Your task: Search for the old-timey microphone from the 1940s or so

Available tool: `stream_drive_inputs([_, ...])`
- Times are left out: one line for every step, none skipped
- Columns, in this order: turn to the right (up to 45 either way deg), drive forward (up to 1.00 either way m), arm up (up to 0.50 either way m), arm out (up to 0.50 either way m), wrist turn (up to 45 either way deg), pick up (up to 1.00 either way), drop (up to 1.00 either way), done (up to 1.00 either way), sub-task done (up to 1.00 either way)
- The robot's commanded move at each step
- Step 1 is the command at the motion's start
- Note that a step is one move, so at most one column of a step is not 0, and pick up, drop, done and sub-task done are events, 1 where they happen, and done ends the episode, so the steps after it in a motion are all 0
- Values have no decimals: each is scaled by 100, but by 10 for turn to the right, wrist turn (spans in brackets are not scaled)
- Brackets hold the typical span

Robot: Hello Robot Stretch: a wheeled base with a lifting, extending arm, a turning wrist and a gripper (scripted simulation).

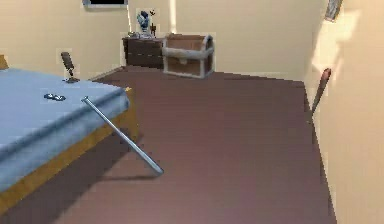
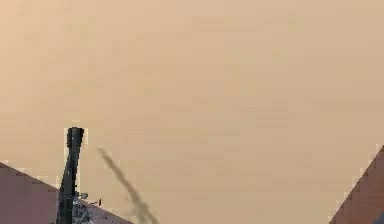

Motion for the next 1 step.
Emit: stream_drive_inputs([0,40,0,0,0,0,0,0,0])
